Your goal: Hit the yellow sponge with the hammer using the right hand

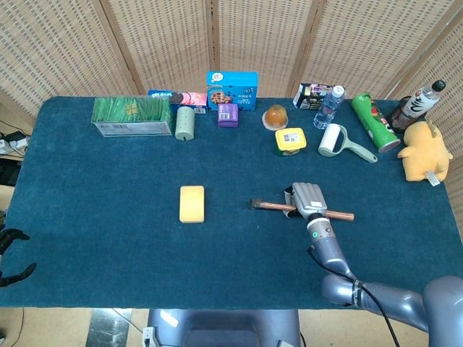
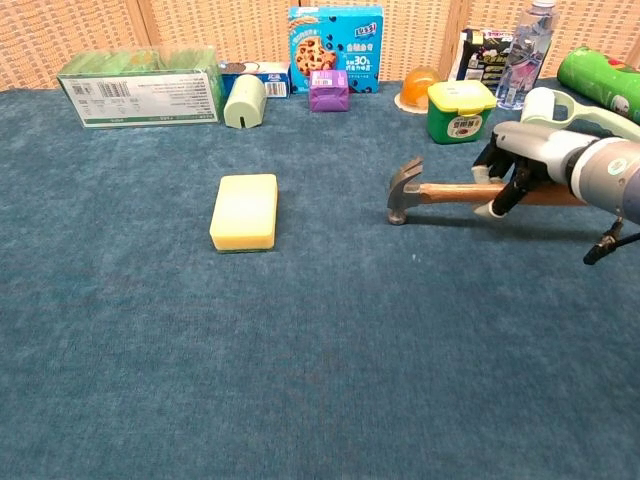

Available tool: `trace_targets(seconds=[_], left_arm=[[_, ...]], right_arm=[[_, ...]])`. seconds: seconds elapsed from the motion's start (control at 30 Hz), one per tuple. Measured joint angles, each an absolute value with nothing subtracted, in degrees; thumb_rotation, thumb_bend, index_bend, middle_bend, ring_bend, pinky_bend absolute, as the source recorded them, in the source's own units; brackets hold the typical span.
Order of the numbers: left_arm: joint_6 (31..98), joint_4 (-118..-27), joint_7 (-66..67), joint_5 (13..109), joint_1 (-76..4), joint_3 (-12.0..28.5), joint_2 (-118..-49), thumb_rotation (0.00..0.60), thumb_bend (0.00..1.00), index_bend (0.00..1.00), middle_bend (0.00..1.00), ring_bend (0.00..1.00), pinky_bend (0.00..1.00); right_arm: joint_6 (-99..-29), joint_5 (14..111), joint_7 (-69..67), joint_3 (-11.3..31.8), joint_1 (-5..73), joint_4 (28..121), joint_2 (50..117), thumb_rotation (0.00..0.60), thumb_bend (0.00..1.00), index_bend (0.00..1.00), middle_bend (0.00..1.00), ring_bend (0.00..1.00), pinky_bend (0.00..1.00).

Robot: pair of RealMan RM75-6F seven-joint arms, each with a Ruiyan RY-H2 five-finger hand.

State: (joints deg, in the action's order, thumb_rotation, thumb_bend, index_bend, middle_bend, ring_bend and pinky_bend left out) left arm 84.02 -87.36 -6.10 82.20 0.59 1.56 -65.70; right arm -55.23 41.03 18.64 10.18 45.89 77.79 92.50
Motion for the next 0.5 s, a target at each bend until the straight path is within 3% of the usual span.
trace_targets(seconds=[0.2,0.33,0.5], left_arm=[[84.0,-87.9,-5.8,82.0,0.8,1.3,-65.4,0.6,0.23,0.36,0.27,0.12,0.13],[84.1,-88.0,-5.8,82.2,0.7,1.3,-65.4,0.6,0.23,0.36,0.27,0.12,0.13],[84.0,-88.0,-5.7,82.3,0.6,1.2,-65.4,0.6,0.22,0.35,0.27,0.12,0.13]], right_arm=[[-53.5,41.3,18.4,10.1,45.3,75.3,93.4,0.6,0.38,0.83,0.97,0.98,0.83],[-52.4,41.6,18.8,9.8,45.0,74.7,93.3,0.6,0.38,0.69,0.81,0.83,0.68],[-51.7,43.9,18.0,9.4,44.3,74.8,92.6,0.6,0.39,0.56,0.66,0.67,0.59]])
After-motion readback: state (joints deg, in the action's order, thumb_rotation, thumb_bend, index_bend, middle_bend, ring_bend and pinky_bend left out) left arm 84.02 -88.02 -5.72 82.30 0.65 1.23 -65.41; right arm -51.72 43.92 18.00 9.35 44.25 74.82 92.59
